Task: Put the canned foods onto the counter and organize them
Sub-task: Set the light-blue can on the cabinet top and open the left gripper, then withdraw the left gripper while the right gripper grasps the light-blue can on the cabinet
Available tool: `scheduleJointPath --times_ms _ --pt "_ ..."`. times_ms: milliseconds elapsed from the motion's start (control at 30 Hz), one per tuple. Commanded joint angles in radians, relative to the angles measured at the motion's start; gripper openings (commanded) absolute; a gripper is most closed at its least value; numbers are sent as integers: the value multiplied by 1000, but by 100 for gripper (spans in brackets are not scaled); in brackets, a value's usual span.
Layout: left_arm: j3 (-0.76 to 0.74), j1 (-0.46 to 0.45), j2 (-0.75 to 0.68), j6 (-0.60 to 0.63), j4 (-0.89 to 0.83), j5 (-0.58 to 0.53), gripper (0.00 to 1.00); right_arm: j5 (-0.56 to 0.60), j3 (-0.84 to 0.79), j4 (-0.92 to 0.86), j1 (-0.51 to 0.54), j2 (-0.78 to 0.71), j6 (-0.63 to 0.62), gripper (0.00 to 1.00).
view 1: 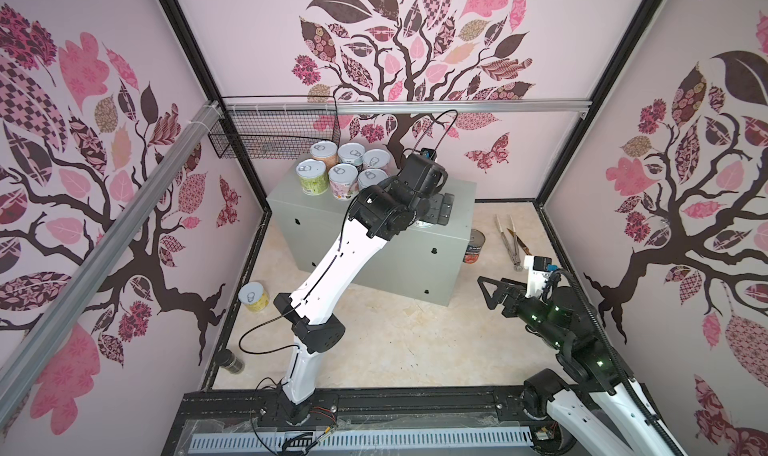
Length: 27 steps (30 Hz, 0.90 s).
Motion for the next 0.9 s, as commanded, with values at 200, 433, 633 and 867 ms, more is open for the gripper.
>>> scheduleJointPath --times_ms 200,433,633,867 --pt "-111 3 -266 20 116 27 98 -12 274 -164 -6 145 -193 100" --pt "-533 3 -602 22 243 17 98 -24 417 -185 37 281 -254 100" --pt "-944 3 -869 -24 317 -29 98 154 588 -236 238 424 -317 100" --pt "-1310 5 -1116 -73 364 -101 98 227 711 -228 309 565 -331 100"
